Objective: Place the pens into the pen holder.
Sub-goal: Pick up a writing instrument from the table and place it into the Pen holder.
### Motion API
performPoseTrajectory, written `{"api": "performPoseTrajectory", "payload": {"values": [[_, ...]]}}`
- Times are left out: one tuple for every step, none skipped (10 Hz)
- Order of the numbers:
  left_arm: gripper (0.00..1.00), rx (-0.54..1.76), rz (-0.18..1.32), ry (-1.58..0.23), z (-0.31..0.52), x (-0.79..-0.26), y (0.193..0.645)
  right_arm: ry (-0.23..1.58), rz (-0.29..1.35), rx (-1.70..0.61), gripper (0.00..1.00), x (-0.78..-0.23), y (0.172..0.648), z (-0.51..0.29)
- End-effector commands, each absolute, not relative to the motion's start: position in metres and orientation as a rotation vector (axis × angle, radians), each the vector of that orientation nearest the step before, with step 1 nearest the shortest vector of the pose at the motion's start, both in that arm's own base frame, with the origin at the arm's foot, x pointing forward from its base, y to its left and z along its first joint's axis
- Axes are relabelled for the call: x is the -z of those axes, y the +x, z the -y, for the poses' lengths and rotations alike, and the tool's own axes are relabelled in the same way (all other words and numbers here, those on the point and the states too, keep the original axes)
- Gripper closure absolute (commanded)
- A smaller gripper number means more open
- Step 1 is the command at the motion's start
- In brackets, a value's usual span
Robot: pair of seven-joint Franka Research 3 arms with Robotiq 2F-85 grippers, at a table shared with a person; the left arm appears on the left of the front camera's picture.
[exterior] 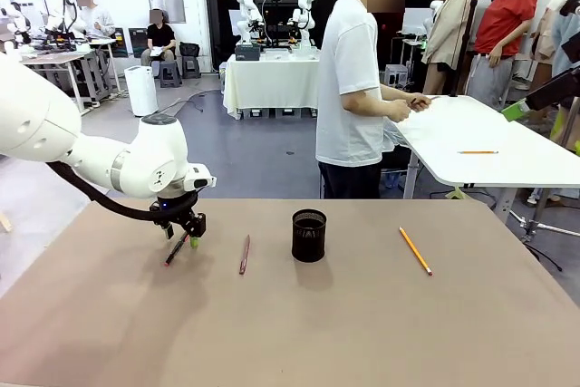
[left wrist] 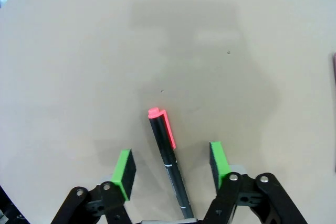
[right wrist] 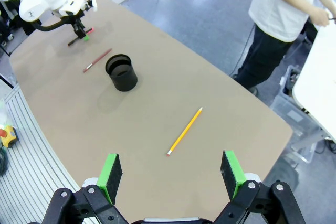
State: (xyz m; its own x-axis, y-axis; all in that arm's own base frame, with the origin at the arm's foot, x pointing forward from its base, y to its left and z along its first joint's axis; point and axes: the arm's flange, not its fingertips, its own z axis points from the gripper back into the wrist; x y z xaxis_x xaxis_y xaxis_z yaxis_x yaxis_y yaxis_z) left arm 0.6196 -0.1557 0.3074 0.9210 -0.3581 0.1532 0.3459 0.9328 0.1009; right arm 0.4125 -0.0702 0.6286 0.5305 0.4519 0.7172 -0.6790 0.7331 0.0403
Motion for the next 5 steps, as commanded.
{"api": "performPoseTrajectory", "payload": {"values": [[0.77,0.322,0.156,0.089,0.1547,-0.3077,0.6238,0.349,0.756,-0.696,0.00,-0.6297,0.4124,0.0696],[0.96,0.319,0.153,0.091,0.1536,-0.3092,0.6242,0.349,0.756,-0.696,0.00,-0.6297,0.4124,0.0696],[1.00,0.315,0.151,0.092,0.1534,-0.3086,0.6241,0.349,0.756,-0.696,0.00,-0.6297,0.4124,0.0696],[1.00,0.311,0.146,0.097,0.1529,-0.3084,0.6244,0.349,0.756,-0.696,0.00,-0.6297,0.4124,0.0696],[1.00,0.304,0.138,0.101,0.1524,-0.3084,0.6239,0.349,0.756,-0.696,0.00,-0.6297,0.4124,0.0696]]}}
